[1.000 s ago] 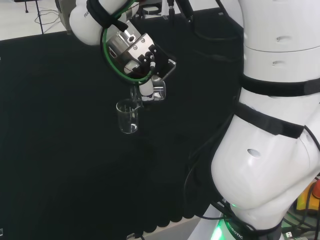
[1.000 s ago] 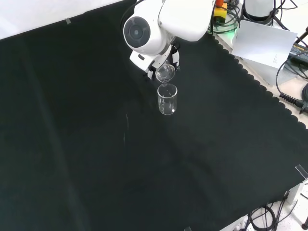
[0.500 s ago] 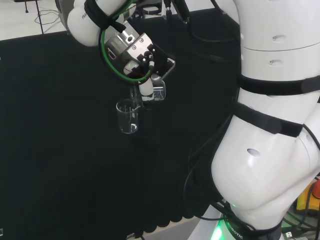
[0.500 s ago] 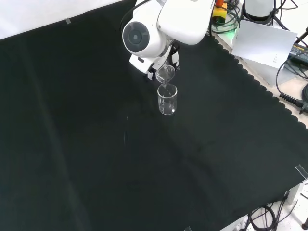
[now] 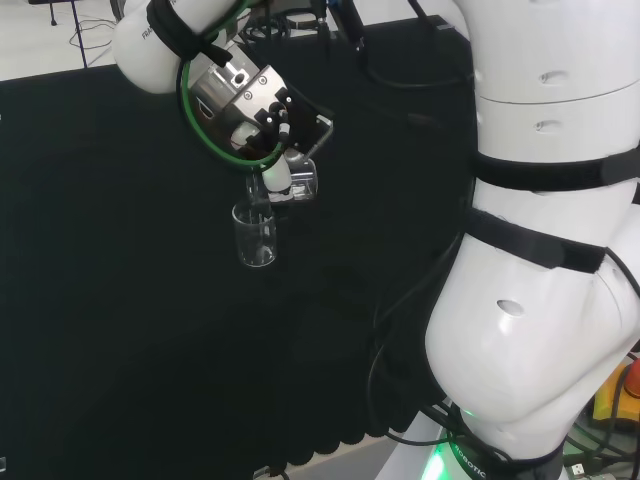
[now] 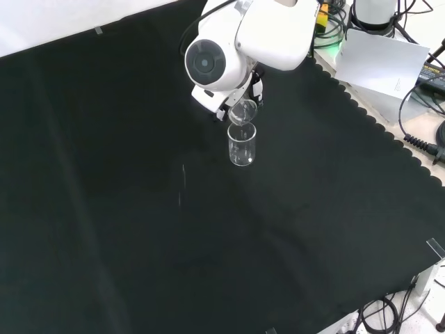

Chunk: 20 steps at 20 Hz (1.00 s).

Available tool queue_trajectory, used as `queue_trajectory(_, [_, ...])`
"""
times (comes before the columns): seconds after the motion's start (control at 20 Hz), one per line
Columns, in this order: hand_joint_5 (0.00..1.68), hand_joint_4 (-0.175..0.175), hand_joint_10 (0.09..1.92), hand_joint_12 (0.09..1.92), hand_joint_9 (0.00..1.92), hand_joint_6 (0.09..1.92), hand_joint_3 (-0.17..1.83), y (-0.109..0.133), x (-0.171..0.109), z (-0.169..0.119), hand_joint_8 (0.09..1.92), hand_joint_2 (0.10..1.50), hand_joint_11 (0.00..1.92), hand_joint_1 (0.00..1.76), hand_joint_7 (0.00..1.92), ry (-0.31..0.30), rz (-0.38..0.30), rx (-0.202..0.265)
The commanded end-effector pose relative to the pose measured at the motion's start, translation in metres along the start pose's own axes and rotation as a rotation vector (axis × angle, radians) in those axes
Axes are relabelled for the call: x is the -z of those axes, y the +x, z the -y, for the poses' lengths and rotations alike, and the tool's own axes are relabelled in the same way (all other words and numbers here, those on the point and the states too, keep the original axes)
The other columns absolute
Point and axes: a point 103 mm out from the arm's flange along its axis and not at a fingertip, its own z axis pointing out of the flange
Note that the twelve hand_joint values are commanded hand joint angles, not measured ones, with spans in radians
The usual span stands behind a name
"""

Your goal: Pour the water from the handheld beaker into the one on the table.

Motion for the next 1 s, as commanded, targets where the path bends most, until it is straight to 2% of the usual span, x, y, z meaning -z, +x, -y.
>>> queue_trajectory(0.05, [1.53, -0.175, 0.09, 0.64, 1.74, 0.09, -0.17, -0.008, -0.005, -0.001, 0.09, 1.01, 1.49, 1.32, 1.57, 0.062, 0.001, -0.035])
queue_trajectory(0.2, [1.53, -0.175, 0.09, 0.64, 1.74, 0.09, -0.17, -0.003, -0.002, -0.001, 0.09, 1.01, 1.49, 1.32, 1.57, 0.067, 0.006, -0.034])
queue_trajectory(0.25, [1.53, -0.175, 0.09, 0.64, 1.74, 0.09, -0.17, 0.01, 0.006, 0.0, 0.09, 1.01, 1.49, 1.32, 1.57, 0.069, 0.025, -0.044])
queue_trajectory(0.35, [1.53, -0.175, 0.09, 0.64, 1.74, 0.09, -0.17, 0.016, 0.01, 0.001, 0.09, 1.01, 1.49, 1.32, 1.57, 0.071, 0.025, -0.046])
queue_trajectory(0.65, [1.53, -0.175, 0.09, 0.64, 1.74, 0.09, -0.17, -0.003, -0.001, -0.003, 0.09, 1.01, 1.49, 1.32, 1.57, 0.084, 0.017, -0.034])
queue_trajectory(1.0, [1.53, -0.175, 0.09, 0.64, 1.74, 0.09, -0.17, -0.003, 0.001, -0.004, 0.09, 1.01, 1.49, 1.32, 1.57, 0.105, 0.028, -0.032])
